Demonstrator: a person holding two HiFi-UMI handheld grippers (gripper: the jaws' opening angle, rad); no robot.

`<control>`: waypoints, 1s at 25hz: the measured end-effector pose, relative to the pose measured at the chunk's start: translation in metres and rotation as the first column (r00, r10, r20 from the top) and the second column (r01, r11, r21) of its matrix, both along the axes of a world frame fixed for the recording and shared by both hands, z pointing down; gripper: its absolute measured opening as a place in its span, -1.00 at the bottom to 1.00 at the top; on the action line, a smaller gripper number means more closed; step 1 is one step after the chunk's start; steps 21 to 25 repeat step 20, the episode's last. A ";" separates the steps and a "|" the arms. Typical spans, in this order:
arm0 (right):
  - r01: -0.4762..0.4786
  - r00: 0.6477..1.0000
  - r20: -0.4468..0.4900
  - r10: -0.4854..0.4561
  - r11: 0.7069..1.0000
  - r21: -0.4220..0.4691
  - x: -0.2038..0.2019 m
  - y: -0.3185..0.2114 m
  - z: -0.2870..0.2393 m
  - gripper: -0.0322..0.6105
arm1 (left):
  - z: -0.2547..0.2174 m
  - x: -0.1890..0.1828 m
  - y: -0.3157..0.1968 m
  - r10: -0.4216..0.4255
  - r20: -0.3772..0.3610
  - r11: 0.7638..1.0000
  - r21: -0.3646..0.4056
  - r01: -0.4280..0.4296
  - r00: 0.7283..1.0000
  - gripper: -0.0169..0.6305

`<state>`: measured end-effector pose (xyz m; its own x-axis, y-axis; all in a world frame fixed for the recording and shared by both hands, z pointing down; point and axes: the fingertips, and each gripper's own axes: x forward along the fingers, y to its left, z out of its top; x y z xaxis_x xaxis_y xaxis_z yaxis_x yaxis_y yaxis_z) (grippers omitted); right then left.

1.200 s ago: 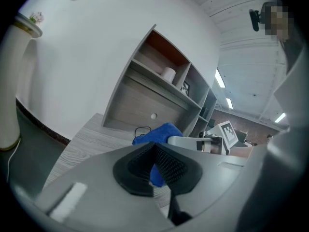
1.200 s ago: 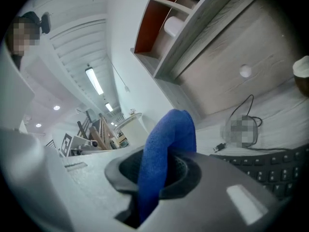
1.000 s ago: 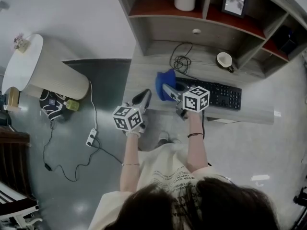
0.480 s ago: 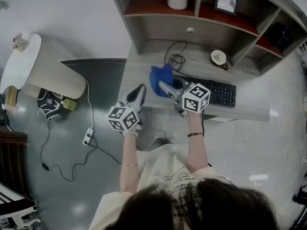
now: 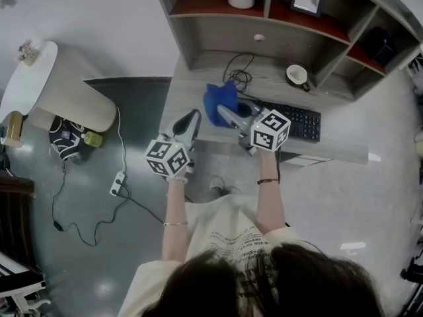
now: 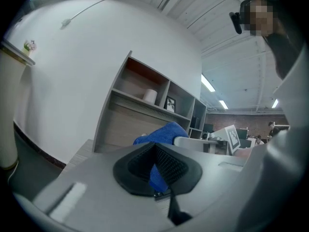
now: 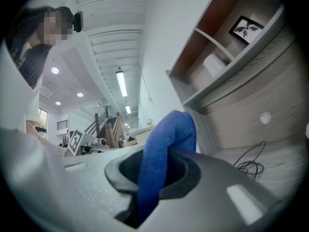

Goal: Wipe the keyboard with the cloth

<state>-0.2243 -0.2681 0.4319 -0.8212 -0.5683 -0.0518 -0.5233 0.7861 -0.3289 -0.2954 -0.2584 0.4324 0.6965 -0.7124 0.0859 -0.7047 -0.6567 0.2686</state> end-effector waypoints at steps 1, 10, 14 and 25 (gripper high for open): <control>0.000 1.000 -0.002 0.000 1.000 0.007 0.000 0.001 -0.002 -0.74 | -0.001 0.001 0.002 0.004 0.004 1.000 0.006 -0.004 1.000 -0.96; 0.011 1.000 -0.024 -0.010 0.998 0.054 0.000 0.005 -0.019 -0.74 | -0.013 0.000 0.007 0.003 0.004 0.999 0.039 -0.003 1.000 -0.96; 0.008 1.000 -0.028 -0.006 0.998 0.064 0.002 0.009 -0.025 -0.74 | -0.019 -0.001 0.009 0.011 0.017 0.999 0.048 -0.012 1.000 -0.96; 0.016 1.000 -0.023 -0.014 0.998 0.066 0.003 0.010 -0.025 -0.74 | -0.022 0.004 0.012 0.015 0.017 0.998 0.056 -0.015 1.000 -0.96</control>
